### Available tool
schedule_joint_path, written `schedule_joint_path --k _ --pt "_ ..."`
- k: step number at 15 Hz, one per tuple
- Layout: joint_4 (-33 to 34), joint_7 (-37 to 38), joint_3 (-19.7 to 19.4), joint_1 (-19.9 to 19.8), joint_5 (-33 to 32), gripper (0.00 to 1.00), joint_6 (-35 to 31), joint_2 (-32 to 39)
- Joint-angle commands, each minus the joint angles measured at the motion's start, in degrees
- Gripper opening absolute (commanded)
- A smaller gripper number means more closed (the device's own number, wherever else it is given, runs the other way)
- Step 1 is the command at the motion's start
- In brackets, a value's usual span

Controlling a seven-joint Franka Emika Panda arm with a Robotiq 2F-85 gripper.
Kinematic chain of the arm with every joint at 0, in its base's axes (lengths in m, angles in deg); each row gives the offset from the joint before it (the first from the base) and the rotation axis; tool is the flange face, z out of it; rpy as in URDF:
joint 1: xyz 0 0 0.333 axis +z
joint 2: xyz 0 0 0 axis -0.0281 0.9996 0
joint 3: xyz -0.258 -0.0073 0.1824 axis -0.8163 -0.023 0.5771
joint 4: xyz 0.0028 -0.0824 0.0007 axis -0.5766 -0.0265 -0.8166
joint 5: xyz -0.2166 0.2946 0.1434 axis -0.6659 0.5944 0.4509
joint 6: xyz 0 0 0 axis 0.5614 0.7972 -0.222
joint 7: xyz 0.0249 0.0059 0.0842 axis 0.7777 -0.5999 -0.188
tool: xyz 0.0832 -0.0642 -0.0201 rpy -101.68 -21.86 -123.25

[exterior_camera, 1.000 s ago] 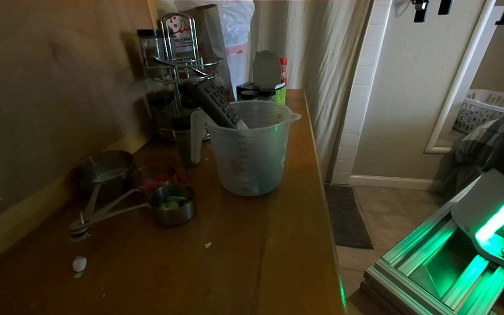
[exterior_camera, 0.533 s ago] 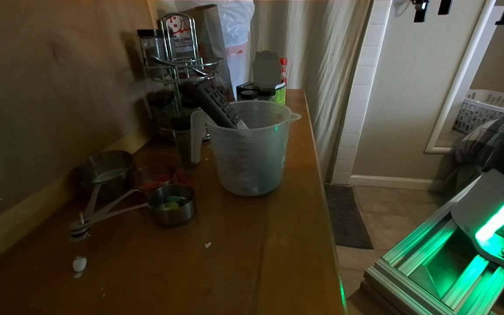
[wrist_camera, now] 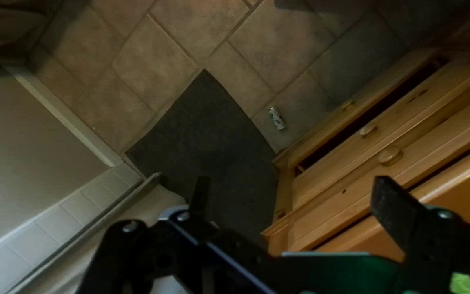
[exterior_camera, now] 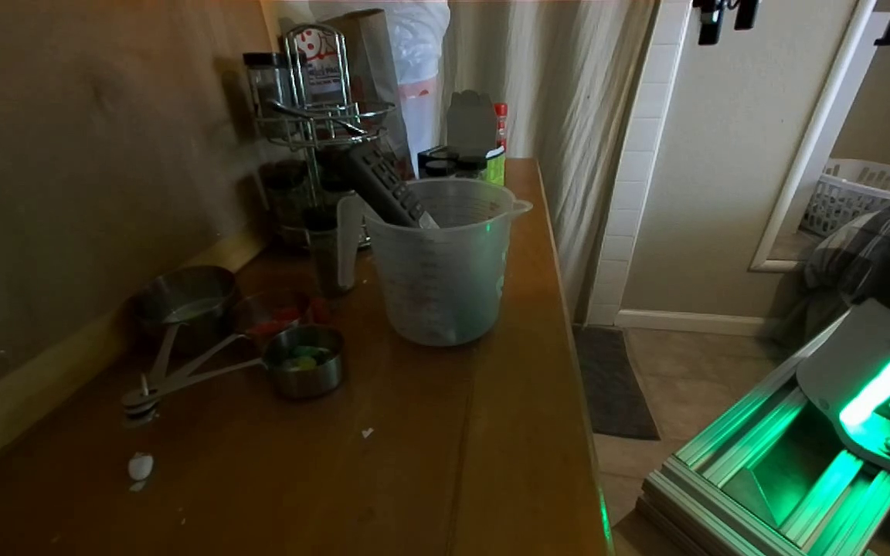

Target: Put the fork in the jar

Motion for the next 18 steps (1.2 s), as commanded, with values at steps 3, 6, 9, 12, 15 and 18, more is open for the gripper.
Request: schedule_joint_path --k 3,6,9,12,15,18 --pt "-1.86 -1.85 7.39 11.27 2.72 1.00 0.02 -0.79" --pt "-1.24 -2.35 12.20 16.36 1.15 1.00 1.45 1.14" --pt "-1.39 0.47 11.71 15.80 1.62 1.00 0.70 0.50" --pt "-1.39 0.19 10.74 15.14 1.67 1.00 0.68 0.48" --pt "-1.02 -1.37 10.75 16.36 1.77 1.00 -1.61 2.08" --pt "1.54 -5.22 12.02 19.38 2.27 1.00 -2.11 7.27"
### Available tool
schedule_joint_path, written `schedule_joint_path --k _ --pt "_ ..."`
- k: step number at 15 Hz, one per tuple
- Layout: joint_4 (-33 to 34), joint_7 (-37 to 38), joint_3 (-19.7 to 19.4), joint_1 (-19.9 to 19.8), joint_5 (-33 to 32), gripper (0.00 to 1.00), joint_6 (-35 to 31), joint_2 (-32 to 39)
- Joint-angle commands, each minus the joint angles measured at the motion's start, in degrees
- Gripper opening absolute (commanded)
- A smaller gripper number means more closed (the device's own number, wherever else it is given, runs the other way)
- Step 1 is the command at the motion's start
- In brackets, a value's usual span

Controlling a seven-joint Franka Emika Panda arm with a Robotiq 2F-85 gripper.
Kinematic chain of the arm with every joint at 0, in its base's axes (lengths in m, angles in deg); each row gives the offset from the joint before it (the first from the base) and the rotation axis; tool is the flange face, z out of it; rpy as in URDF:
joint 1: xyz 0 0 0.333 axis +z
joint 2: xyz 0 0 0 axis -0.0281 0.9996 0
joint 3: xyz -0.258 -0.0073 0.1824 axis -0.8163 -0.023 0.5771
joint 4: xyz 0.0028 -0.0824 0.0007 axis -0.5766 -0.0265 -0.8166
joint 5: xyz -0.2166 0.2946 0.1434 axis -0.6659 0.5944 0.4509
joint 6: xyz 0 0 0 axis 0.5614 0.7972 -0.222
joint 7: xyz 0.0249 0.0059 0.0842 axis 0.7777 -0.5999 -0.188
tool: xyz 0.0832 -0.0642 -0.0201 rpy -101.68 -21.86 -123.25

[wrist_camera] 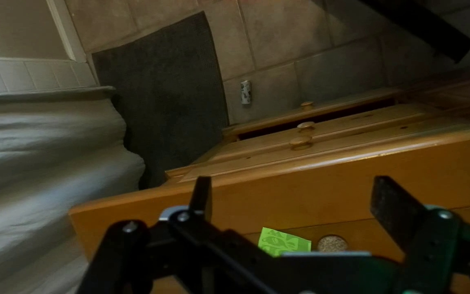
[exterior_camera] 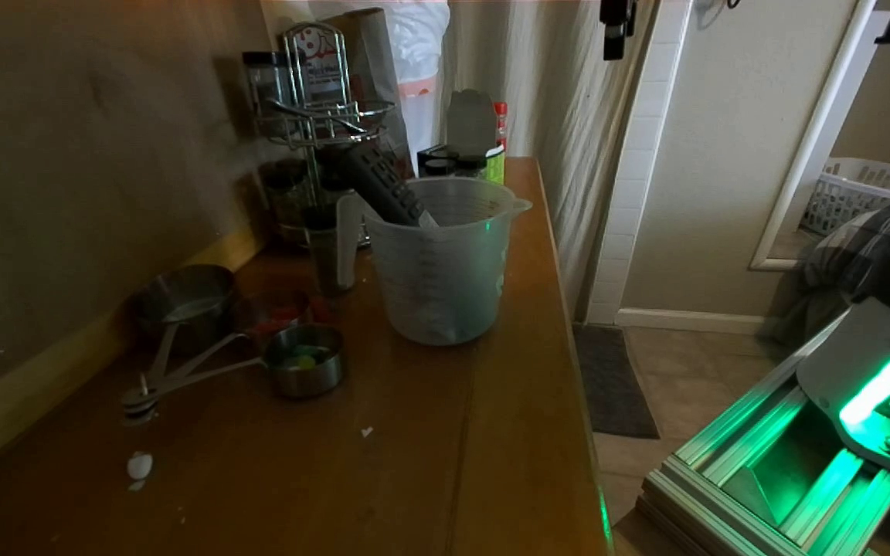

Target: Put the fork in the jar

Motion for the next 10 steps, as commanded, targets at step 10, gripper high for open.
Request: schedule_joint_path --k 10 --pt "9.86 -19.18 4.81 11.89 0.74 1.00 -13.30 18.24"
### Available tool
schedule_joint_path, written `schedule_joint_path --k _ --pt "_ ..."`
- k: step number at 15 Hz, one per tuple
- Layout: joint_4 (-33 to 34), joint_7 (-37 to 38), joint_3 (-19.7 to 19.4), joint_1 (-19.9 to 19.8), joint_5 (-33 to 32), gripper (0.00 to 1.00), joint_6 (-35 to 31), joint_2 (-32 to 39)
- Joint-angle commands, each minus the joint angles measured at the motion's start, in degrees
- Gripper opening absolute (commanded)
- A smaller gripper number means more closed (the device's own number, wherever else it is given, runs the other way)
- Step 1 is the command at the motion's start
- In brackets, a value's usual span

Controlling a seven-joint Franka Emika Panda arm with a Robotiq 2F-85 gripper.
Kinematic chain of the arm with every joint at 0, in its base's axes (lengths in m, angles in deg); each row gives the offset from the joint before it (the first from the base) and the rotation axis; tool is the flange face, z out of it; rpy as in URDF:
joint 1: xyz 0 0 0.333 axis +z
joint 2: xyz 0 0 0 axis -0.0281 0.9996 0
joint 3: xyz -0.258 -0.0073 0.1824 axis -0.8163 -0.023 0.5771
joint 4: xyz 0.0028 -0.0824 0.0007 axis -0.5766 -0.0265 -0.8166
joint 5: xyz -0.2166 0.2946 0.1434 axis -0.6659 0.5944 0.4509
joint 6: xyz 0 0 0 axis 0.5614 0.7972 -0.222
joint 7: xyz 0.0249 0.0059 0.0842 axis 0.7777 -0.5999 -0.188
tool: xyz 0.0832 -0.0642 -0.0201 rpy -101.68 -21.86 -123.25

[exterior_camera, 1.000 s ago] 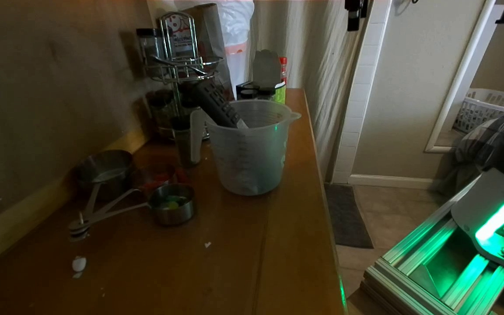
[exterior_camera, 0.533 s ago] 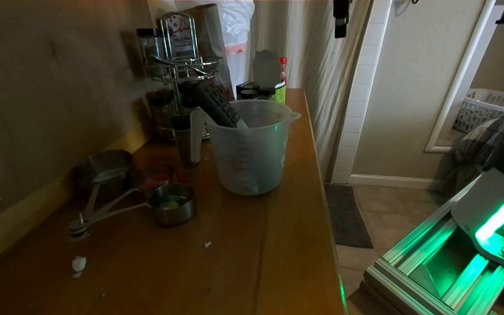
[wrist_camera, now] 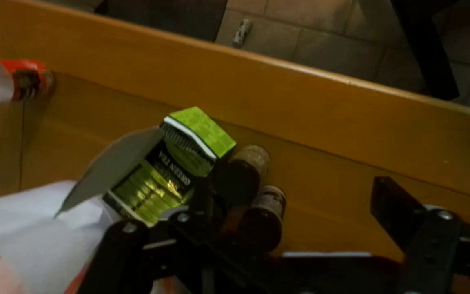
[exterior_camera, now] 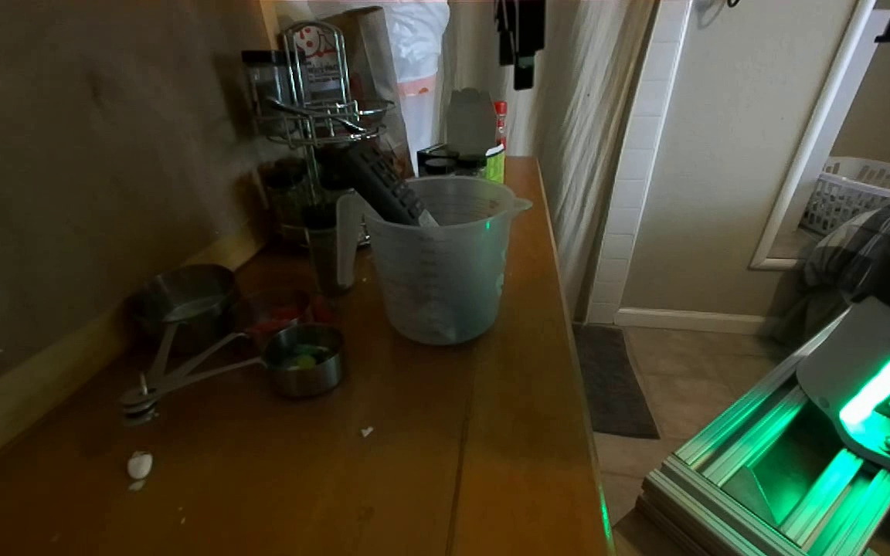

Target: Put the fork in the jar

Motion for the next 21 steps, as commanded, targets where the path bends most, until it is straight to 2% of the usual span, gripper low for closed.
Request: schedule_joint_path --k 1,3,8,12,16,17,18,21 --pt "3.72 -6.57 1.78 2.49 1.43 1.00 -5.27 4.02" --pt "2.99 -11.64 2.28 3.98 2.48 1.00 -6.30 1.79" --pt "-0.78 -27.18 0.99 9.45 11.73 1.00 -6.72 -6.01" --pt "0.15 -37.59 0.30 14.63 20.22 1.00 -8.23 -4.95" --pt "2.05 -51.47 -1.74 18.33 27.92 1.00 -10.84 -0.36" --pt "3.16 -53.43 -1.90 17.80 28.47 1.00 -9.98 1.32" --pt "1.28 -48.18 1.11 15.58 26.53 1.00 -9.04 -2.27" --pt "1.51 -48.85 1.54 14.90 26.79 1.00 -9.05 -1.32"
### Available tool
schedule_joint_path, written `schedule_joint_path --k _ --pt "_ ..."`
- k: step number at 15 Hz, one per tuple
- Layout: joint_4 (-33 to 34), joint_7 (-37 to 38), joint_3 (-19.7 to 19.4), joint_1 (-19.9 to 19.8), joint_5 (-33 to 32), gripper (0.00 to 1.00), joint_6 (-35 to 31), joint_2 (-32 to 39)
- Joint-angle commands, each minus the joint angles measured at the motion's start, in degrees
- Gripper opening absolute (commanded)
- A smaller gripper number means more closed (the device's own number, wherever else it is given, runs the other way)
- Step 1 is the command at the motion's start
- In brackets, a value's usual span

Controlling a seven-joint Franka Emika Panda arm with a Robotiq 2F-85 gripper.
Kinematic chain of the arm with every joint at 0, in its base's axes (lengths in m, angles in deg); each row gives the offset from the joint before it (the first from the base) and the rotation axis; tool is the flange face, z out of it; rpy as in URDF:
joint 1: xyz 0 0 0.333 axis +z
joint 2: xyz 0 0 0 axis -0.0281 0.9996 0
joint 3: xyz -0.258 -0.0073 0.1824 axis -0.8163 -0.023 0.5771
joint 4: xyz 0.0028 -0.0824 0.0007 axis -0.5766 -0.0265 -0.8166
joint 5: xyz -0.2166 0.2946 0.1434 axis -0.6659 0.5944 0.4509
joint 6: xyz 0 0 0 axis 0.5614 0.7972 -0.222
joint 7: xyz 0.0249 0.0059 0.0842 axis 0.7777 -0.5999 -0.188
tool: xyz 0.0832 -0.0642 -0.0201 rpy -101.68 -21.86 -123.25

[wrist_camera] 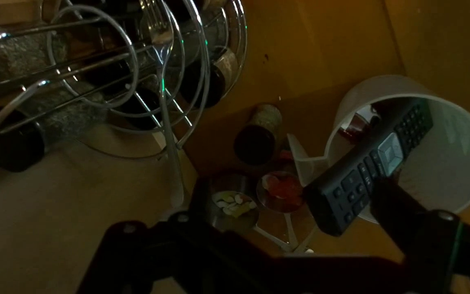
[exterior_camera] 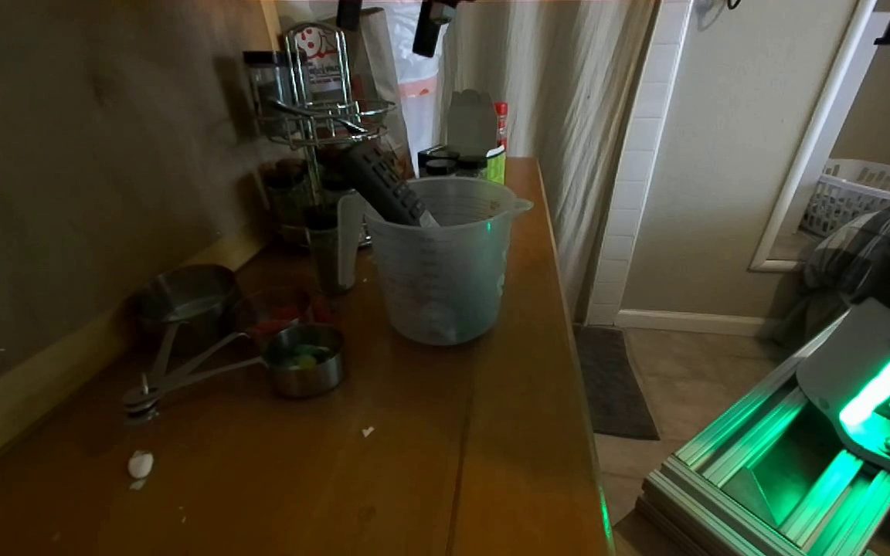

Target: Put the fork in the jar

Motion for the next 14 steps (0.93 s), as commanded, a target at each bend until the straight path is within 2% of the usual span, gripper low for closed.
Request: schedule_joint_path --k 1,2,4,6,9,14 --pt "0.20 -0.49 1.54 -1.45 0.80 1.00 0.32 -0.21" --pt "0.58 -5.17 0.21 0.19 2.74 1.00 -0.72 1.08" --pt "3.00 -10.05 -0.28 0.96 4.13 1.00 -0.80 4.87" --pt "5.05 -13.82 0.30 0.30 4.41 1.00 -0.57 7.78" --pt "7.82 -13.46 2.76 -3.21 0.77 1.00 -2.53 11.55" --pt "12.00 -15.17 5.18 -6.82 1.45 0.85 -6.31 16.30"
